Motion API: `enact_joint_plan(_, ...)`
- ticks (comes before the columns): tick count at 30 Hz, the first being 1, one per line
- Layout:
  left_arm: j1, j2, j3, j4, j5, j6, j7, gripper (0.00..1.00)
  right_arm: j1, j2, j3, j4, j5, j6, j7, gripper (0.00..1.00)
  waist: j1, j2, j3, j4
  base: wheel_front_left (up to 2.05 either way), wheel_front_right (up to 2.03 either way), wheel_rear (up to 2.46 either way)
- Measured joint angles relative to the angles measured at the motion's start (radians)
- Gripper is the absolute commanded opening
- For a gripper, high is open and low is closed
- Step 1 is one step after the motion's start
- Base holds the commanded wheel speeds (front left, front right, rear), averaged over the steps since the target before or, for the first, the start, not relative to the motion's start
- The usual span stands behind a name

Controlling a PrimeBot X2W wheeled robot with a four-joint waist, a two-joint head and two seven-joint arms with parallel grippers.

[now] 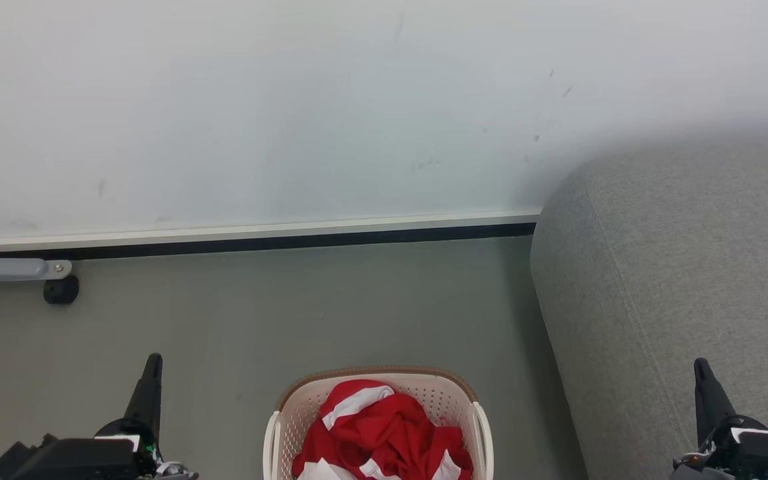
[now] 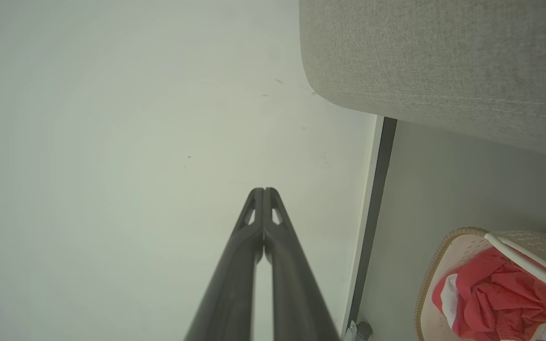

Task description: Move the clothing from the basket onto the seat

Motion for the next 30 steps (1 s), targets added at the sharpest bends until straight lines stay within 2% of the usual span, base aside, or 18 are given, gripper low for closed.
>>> enact_joint_plan(30, 0.000, 0.000, 0.000, 0.000, 0.000, 0.000, 0.000, 0.00, 0.000, 0.000, 0.000, 0.000, 0.000, 0.000, 0.000, 0.00, 0.0000, 0.0001, 0.000, 0.000, 0.00, 0.00, 0.00)
